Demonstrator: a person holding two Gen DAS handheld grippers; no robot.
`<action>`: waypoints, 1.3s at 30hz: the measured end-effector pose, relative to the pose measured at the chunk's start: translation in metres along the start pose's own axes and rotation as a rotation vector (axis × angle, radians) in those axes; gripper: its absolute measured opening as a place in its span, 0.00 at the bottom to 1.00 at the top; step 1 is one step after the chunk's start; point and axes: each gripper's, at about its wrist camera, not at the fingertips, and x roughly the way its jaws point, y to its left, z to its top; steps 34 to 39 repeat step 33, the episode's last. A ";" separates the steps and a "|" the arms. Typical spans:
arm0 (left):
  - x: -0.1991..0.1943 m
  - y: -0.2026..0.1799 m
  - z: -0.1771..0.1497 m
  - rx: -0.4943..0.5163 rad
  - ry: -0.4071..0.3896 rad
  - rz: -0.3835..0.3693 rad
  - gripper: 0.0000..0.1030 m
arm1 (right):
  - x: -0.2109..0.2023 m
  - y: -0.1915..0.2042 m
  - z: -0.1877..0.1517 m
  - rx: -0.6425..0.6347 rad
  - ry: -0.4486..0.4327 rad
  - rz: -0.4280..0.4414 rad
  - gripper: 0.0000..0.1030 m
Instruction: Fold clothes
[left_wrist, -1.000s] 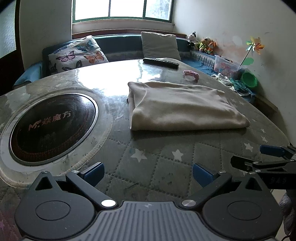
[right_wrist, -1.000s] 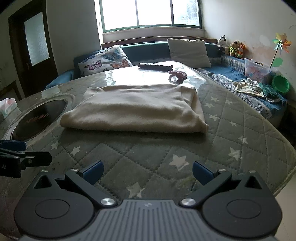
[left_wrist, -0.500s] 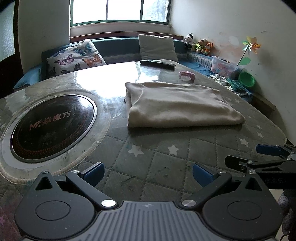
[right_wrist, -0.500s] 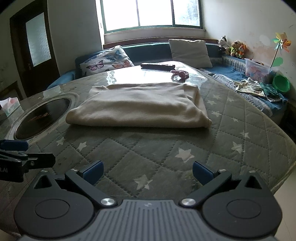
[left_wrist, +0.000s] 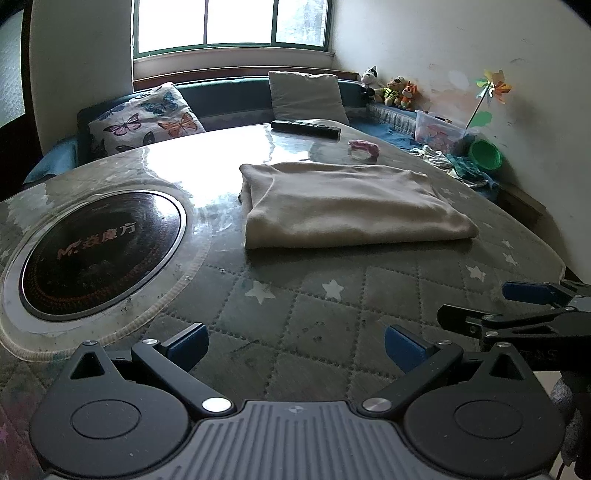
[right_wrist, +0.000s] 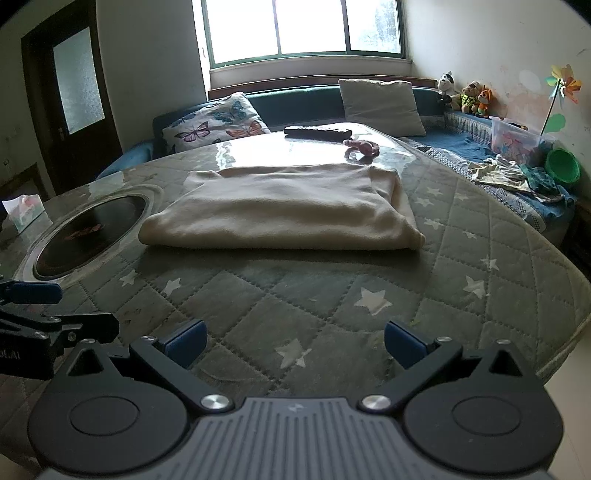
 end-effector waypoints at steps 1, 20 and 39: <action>0.000 0.000 0.000 0.001 -0.001 0.000 1.00 | 0.000 0.000 0.000 0.000 0.000 0.000 1.00; -0.001 -0.002 -0.001 0.005 -0.005 -0.003 1.00 | -0.001 0.003 -0.001 0.002 -0.001 0.005 1.00; 0.003 -0.003 -0.001 0.008 -0.001 -0.003 1.00 | 0.002 0.003 -0.002 0.005 0.005 0.006 1.00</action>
